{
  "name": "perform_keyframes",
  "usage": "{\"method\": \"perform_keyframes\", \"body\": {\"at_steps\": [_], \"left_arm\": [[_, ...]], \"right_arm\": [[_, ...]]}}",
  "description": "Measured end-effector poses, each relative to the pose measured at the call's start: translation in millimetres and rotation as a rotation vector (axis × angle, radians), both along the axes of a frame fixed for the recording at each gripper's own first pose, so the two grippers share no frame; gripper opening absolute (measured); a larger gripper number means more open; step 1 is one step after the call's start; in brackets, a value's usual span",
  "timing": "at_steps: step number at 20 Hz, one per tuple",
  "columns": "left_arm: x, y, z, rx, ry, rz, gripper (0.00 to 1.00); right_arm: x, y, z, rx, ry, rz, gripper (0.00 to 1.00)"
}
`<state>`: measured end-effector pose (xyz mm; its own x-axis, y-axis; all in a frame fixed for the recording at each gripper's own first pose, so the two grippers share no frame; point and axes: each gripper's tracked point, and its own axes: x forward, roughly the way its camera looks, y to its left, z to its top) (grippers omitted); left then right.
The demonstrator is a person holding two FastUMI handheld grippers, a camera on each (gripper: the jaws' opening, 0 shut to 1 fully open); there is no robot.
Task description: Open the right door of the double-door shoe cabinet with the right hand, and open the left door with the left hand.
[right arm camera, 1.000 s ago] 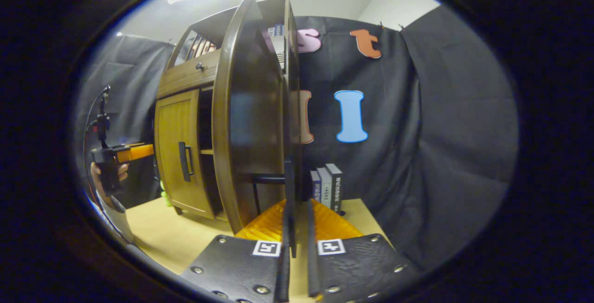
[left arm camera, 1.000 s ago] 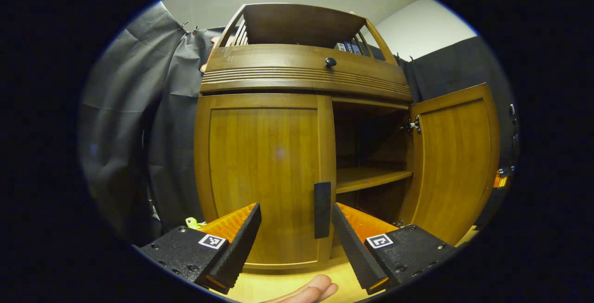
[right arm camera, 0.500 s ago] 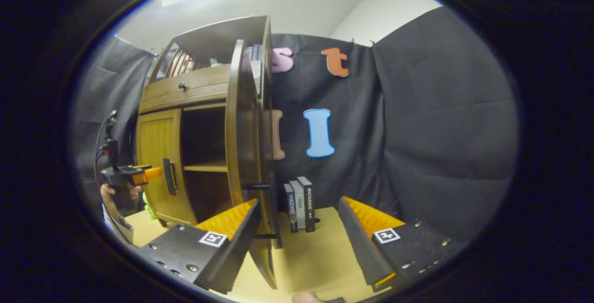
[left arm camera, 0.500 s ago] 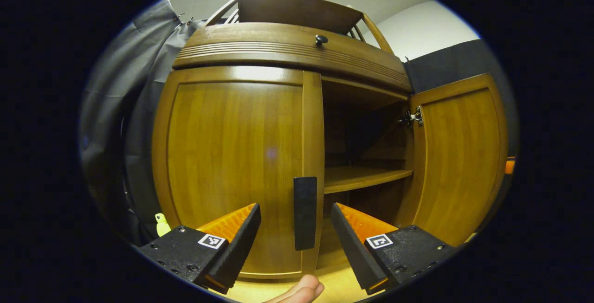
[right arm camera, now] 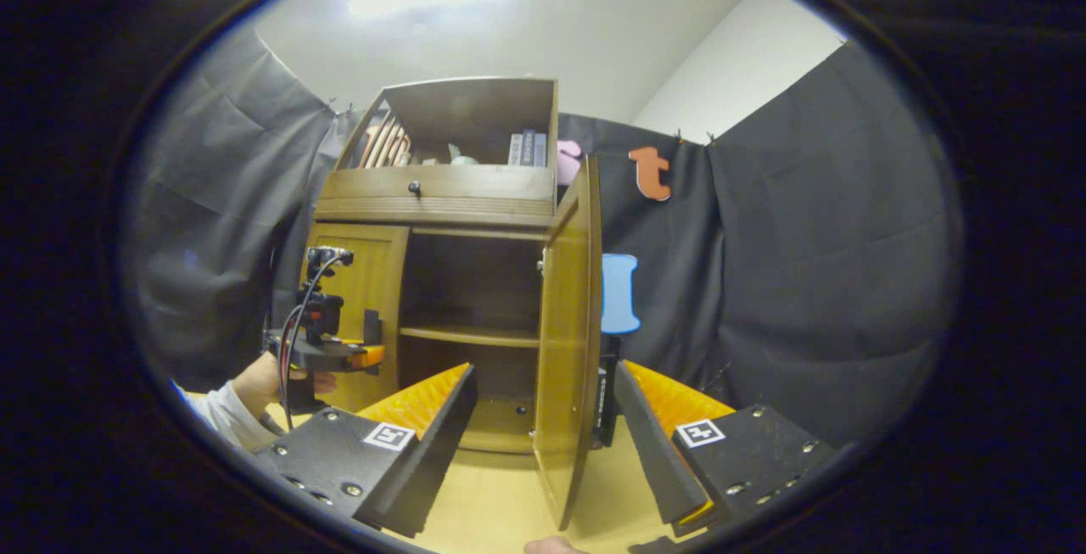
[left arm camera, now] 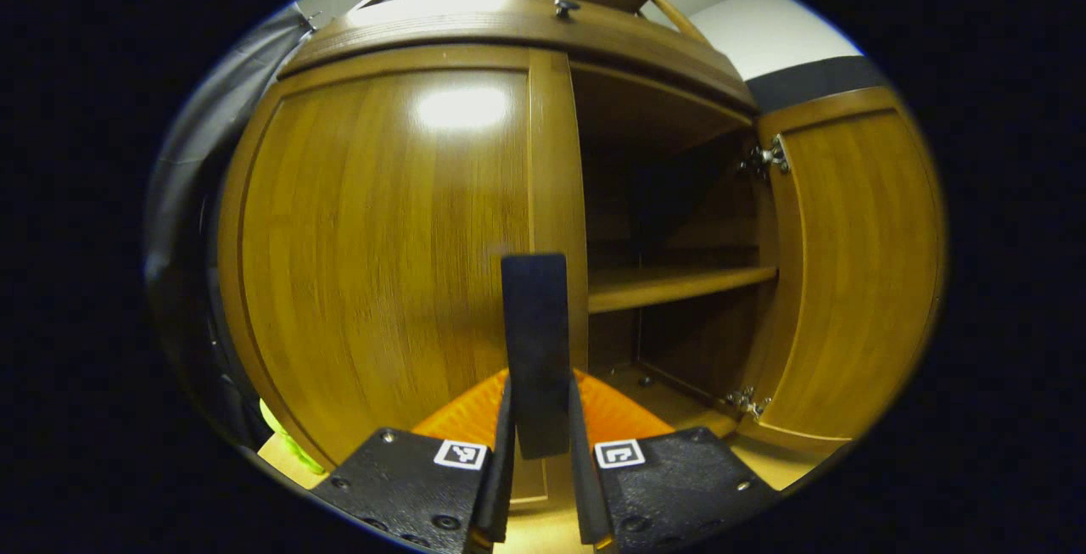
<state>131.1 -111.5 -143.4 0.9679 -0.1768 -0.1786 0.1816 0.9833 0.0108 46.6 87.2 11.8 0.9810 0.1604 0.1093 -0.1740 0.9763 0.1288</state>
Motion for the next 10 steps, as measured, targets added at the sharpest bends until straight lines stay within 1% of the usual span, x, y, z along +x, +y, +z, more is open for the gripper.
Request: {"method": "perform_keyframes", "body": {"at_steps": [1,2,3,5,6,7,8,9,10], "left_arm": [[-4,0,-2,0.021,0.017,-0.005,0.29],[-4,1,0,0.027,0.005,-0.011,0.31],[-6,1,1,0.022,0.008,-0.013,0.3],[-10,1,4,0.026,0.018,-0.026,0.29],[-13,0,6,0.022,0.016,-0.035,0.29],[-15,0,5,0.002,0.019,-0.042,0.29],[-17,-1,8,-0.022,0.014,-0.049,0.29],[-17,-2,10,-0.037,0.013,-0.055,0.29],[-21,-1,11,-0.036,0.022,-0.062,0.29]], "right_arm": [[-1,8,-4,0.008,0.019,0.005,0.95],[-3,15,-10,0.01,0.044,0.01,0.95],[-6,20,-18,0.005,0.071,0.008,0.96],[-4,10,-25,0.002,0.092,-0.046,0.95],[-2,9,-27,0.014,0.102,-0.063,0.94],[0,9,-27,0.025,0.106,-0.067,0.98],[-1,9,-26,0.037,0.111,-0.074,0.95],[-2,7,-24,0.041,0.115,-0.082,0.94],[-5,4,-23,0.039,0.124,-0.09,0.96]]}}
